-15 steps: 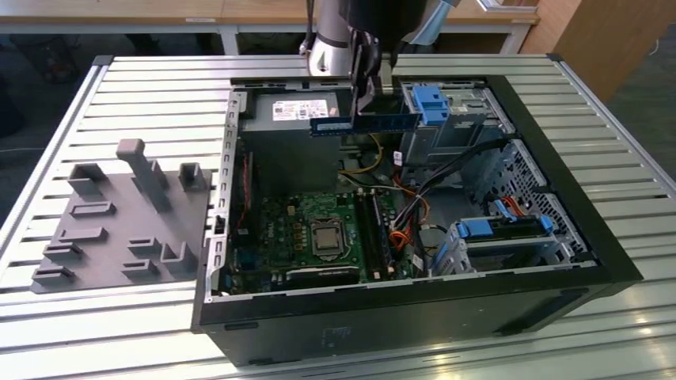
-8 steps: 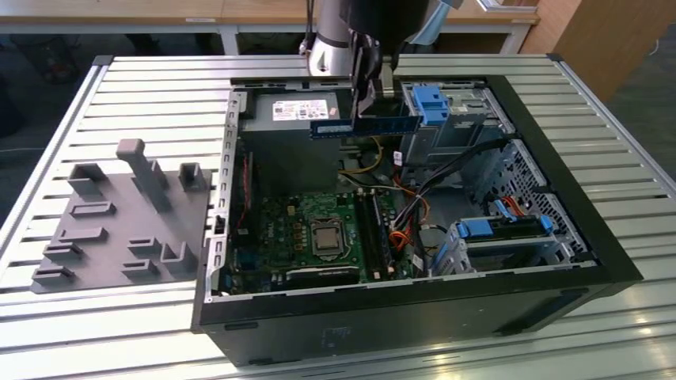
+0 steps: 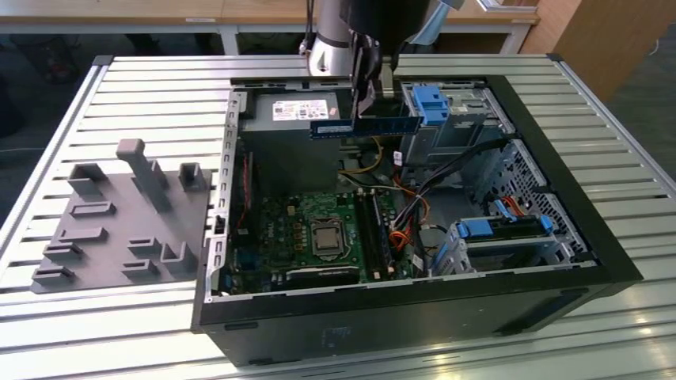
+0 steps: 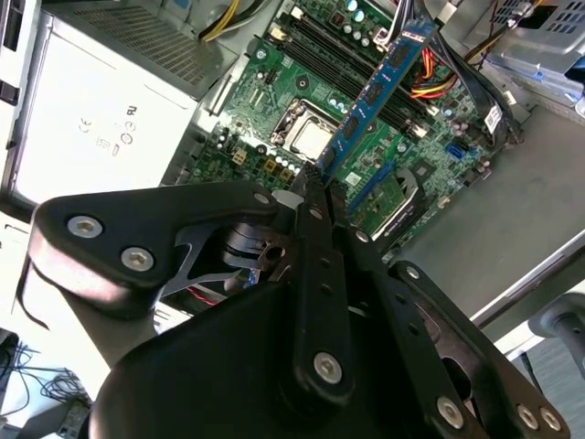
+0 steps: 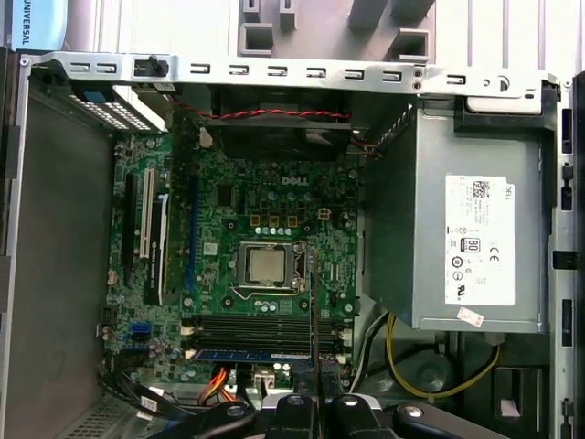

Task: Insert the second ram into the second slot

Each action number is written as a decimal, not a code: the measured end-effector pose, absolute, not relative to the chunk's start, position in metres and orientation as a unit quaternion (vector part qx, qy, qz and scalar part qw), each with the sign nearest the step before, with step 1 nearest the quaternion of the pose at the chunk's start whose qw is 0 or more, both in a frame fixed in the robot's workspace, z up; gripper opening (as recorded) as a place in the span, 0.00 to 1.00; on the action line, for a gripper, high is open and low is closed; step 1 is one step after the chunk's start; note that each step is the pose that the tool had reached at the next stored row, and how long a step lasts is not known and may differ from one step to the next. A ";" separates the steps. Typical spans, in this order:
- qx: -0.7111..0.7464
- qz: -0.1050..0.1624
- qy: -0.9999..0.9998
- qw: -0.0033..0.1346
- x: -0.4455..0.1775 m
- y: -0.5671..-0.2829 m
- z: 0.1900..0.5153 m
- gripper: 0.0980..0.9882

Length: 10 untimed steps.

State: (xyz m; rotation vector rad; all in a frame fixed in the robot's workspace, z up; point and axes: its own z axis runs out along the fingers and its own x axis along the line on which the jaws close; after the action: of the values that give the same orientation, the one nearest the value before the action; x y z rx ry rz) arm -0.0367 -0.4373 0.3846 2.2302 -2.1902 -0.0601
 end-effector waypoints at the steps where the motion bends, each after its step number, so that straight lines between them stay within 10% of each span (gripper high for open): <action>1: 0.713 -0.019 -0.701 0.008 -0.037 -0.437 0.385 0.04; 10: 0.710 -0.019 -0.704 0.007 -0.037 -0.437 0.385 0.04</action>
State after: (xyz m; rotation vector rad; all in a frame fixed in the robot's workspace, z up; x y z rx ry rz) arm -0.0367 -0.4373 0.3847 2.2206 -2.2002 -0.0602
